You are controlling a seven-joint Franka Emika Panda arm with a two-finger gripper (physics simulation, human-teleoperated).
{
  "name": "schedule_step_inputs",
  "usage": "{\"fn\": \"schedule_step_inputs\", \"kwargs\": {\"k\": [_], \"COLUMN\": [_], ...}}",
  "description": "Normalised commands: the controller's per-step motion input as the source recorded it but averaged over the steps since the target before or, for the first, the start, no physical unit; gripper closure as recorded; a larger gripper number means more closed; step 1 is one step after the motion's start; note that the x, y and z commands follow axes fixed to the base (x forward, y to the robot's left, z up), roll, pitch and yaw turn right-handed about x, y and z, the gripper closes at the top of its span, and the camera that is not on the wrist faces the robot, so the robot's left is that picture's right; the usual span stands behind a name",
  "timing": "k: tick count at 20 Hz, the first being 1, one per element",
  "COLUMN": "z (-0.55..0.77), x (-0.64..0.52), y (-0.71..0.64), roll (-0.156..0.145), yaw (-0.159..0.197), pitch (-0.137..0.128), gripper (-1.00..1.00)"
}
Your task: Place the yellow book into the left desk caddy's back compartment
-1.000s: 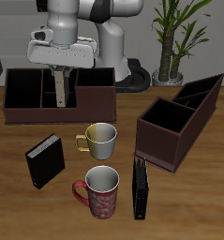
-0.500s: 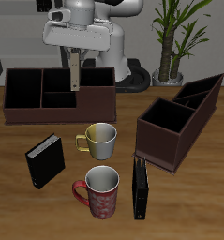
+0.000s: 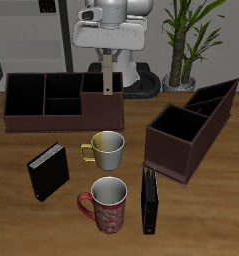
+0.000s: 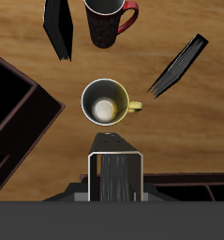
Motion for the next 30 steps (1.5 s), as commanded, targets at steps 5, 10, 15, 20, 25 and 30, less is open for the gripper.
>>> {"fn": "schedule_step_inputs", "kwargs": {"k": [5, 10, 15, 20, 25, 30], "z": [0.14, -0.04, -0.14, 0.02, 0.07, 0.09], "x": [0.07, 0.06, 0.02, -0.16, -0.14, -0.06], "y": [0.55, 0.43, 0.35, 0.32, 0.20, 0.10], "roll": [0.045, 0.034, 0.036, 0.051, 0.021, -0.006], "yaw": [0.011, -0.031, -0.046, -0.044, -0.042, -0.032], "pitch": [0.006, 0.063, 0.056, 0.018, -0.005, -0.019], "gripper": [1.00, 1.00, 1.00, 1.00, 1.00, 1.00]}}
